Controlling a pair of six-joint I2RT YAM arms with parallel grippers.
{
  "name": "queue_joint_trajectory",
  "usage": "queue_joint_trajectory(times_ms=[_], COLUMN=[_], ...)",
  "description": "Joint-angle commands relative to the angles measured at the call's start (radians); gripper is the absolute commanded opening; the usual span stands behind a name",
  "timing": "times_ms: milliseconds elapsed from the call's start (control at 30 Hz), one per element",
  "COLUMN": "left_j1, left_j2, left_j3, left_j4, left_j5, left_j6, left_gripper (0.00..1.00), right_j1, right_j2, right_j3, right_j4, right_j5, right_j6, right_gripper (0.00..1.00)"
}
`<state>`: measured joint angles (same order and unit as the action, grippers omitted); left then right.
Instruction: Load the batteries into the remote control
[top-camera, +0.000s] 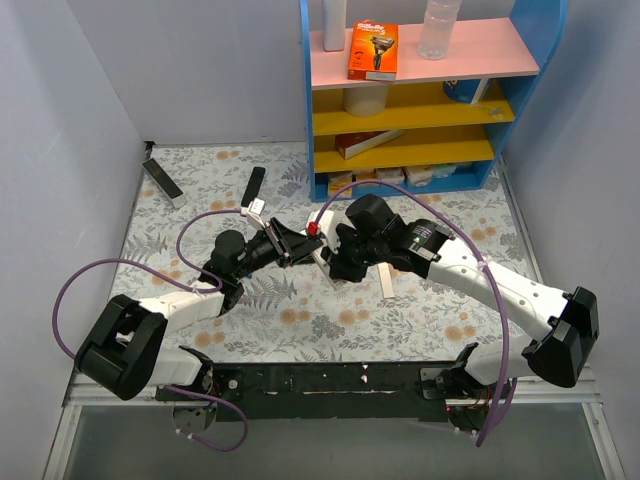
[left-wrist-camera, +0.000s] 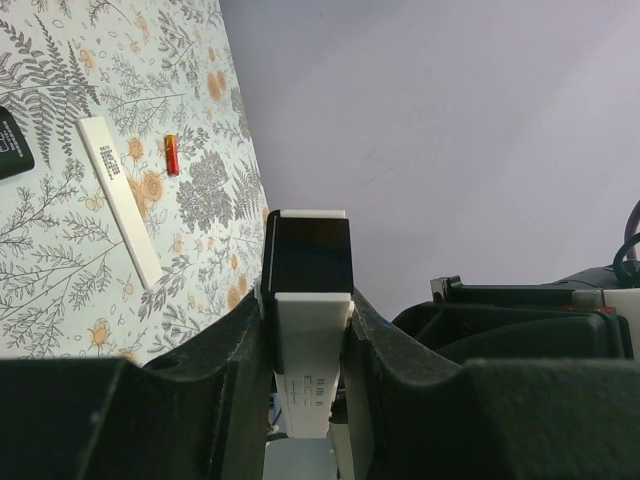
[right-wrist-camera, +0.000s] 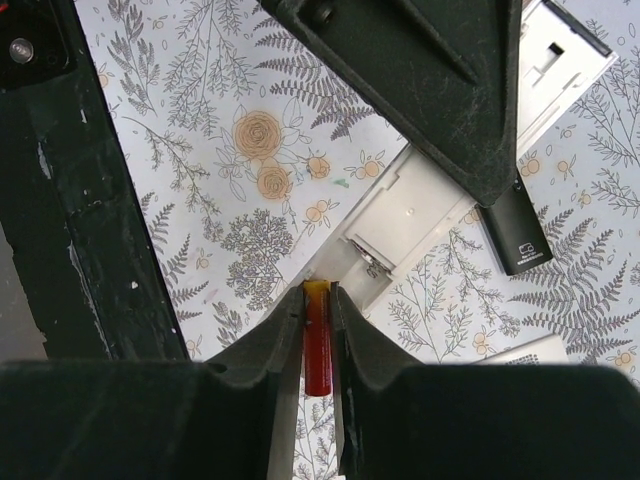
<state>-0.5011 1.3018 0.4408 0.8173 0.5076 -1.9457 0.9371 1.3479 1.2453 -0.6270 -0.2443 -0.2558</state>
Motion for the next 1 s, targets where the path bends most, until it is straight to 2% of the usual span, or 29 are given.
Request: queue_joint_trajectory(times_ms=[0, 67, 100, 200, 567, 967], left_j1=[0.004, 0.004, 0.004, 0.006, 0.004, 0.004], left_j2=[-0.012, -0.015, -0.018, -0.024, -0.055, -0.055], left_j3=[0.018, 0.015, 0.013, 0.006, -0.034, -0.056], left_j4=[0.085, 0.086, 0.089, 0.098, 0.131, 0.152], left_j5=[-0.024, -0.03, -0.032, -0.044, -0.101, -0.113], left_j6=[-0.027, -0.025, -0.025, -0.027, -0.055, -0.081], left_gripper=[0.0, 0.0, 0.0, 0.0, 0.0, 0.0], right_j1=[0.008, 0.008, 0.008, 0.008, 0.009, 0.009], right_j2=[0.013, 0.01, 0.008, -0.003, -0.044, -0.033], right_j3=[0.022, 0.023, 0.023, 0.019, -0.029, -0.003], right_j4=[-0.019, -0.005, 0.003, 0.039, 0.145, 0.115], right_j5=[0.026, 0.048, 0.054, 0.071, 0.166, 0.185], right_j6=[0.029, 0.047, 0.068, 0.108, 0.271, 0.259], right_gripper=[0.2, 0.14, 0.08, 0.01, 0.01, 0.02])
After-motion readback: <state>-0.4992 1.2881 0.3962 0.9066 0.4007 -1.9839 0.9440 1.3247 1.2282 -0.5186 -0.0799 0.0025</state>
